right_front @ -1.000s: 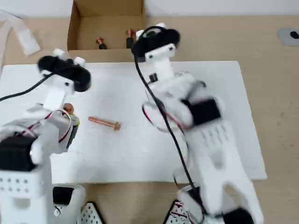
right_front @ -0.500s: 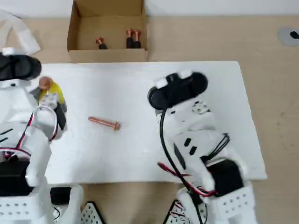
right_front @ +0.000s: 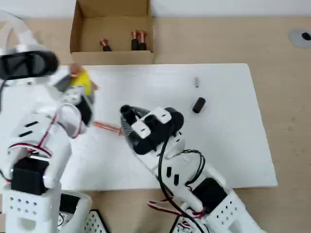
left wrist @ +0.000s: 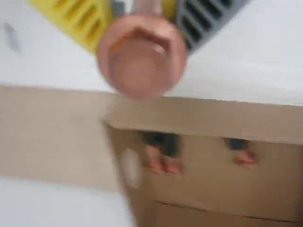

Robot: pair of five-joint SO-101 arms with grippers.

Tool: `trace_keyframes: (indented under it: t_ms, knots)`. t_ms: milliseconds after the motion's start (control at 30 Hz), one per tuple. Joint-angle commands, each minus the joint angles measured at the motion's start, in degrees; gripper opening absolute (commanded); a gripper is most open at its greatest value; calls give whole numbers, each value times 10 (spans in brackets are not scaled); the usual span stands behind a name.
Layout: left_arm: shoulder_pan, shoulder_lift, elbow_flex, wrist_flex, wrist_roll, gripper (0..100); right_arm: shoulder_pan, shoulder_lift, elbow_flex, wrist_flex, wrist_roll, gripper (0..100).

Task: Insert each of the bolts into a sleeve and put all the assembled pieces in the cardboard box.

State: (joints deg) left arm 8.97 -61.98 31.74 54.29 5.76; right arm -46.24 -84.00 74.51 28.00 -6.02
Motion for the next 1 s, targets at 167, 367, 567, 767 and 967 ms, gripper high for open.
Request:
trace_keyframes:
  t_ms: [167,367,567,767,967]
  knots:
    - [57,-12,-94,37,3,12,-27,-14,3,-19,-7,10]
    - [106,-11,-114,37,3,12,-27,-14,0,-19,-7,10]
    - [156,-11,-108,50,2,12,-25,-15,-2,-20,-7,10]
    - [96,-9,-113,83,0,12,-24,-15,-2,-20,-7,10]
    - [63,-7,-129,125,2,12,-24,-15,-1,-20,-7,10]
